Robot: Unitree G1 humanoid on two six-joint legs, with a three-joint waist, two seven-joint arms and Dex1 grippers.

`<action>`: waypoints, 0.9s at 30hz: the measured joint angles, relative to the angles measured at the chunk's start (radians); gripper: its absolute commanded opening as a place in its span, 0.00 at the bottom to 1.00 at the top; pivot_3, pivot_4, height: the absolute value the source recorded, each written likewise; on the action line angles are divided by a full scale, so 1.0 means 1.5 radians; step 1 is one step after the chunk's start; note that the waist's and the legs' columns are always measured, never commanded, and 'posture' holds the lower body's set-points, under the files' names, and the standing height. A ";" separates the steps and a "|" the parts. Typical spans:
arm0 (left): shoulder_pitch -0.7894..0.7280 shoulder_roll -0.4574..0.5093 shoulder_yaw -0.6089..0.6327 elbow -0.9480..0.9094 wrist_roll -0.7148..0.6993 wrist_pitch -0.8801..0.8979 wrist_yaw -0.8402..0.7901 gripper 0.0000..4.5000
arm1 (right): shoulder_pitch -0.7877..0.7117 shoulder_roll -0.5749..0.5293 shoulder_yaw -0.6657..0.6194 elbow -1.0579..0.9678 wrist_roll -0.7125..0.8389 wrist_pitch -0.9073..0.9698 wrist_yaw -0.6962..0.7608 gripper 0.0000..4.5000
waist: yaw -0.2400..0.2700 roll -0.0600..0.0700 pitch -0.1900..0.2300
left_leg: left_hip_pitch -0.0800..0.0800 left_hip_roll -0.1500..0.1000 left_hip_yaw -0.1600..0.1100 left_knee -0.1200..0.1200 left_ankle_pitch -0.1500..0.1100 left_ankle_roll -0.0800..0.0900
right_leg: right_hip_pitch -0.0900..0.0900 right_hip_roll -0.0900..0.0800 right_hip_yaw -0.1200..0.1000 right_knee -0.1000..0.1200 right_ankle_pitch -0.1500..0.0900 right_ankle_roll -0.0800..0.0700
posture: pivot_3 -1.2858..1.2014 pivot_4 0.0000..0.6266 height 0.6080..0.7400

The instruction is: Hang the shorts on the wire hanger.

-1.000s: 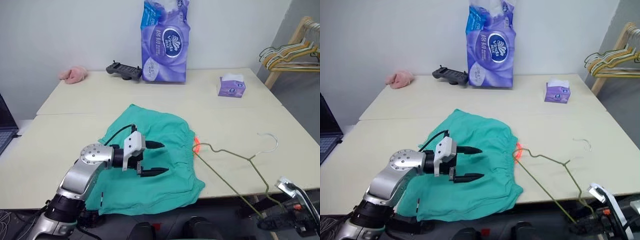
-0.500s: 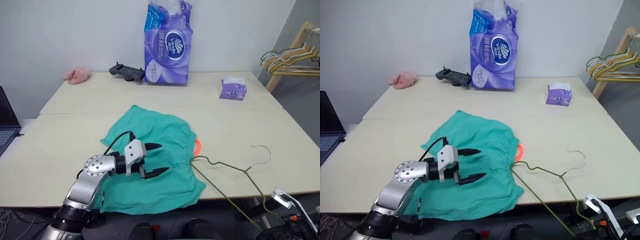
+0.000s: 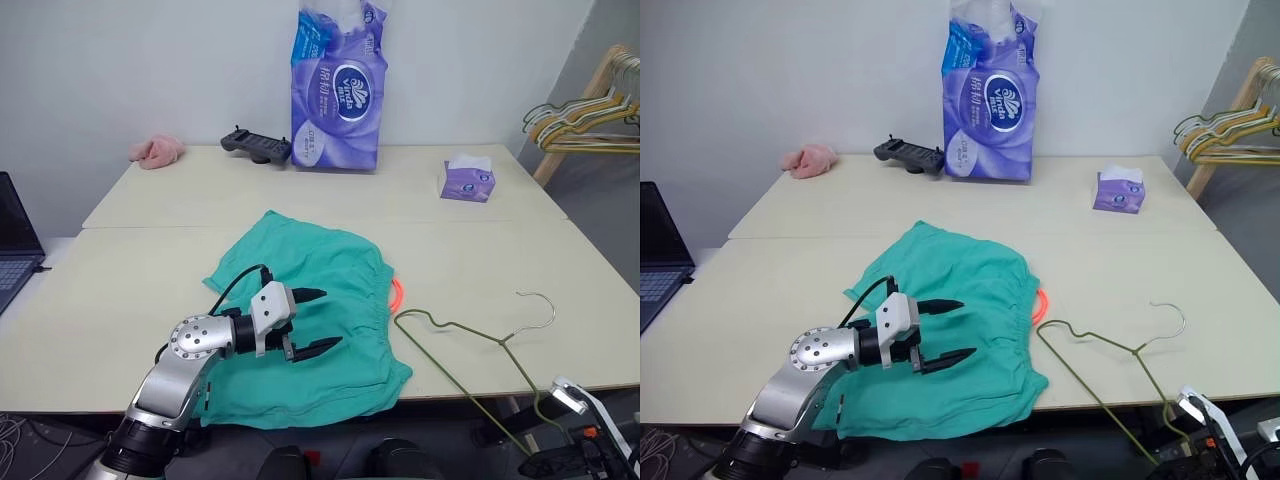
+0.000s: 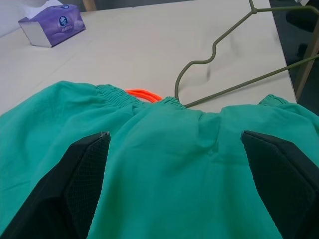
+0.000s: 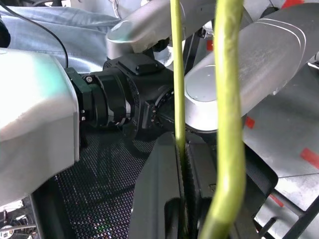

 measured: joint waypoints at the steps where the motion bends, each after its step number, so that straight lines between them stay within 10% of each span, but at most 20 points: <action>1: -0.001 0.000 0.000 0.000 0.000 0.000 0.002 0.99 | -0.003 0.002 0.004 0.000 0.000 0.000 -0.001 0.00 | 0.000 0.000 0.000 | 0.000 0.000 0.000 0.000 0.000 0.000 | 0.000 0.000 0.000 0.000 0.000 0.000 | 0.55 0.06 1.00; 27: -0.031 0.004 0.002 0.051 0.008 -0.022 0.007 0.99 | -0.129 0.073 0.077 -0.113 0.104 0.114 -0.097 0.00 | 0.008 0.000 -0.001 | -0.001 0.000 0.000 0.000 0.000 0.000 | 0.000 0.001 0.000 -0.001 0.000 0.000 | 0.56 0.07 1.00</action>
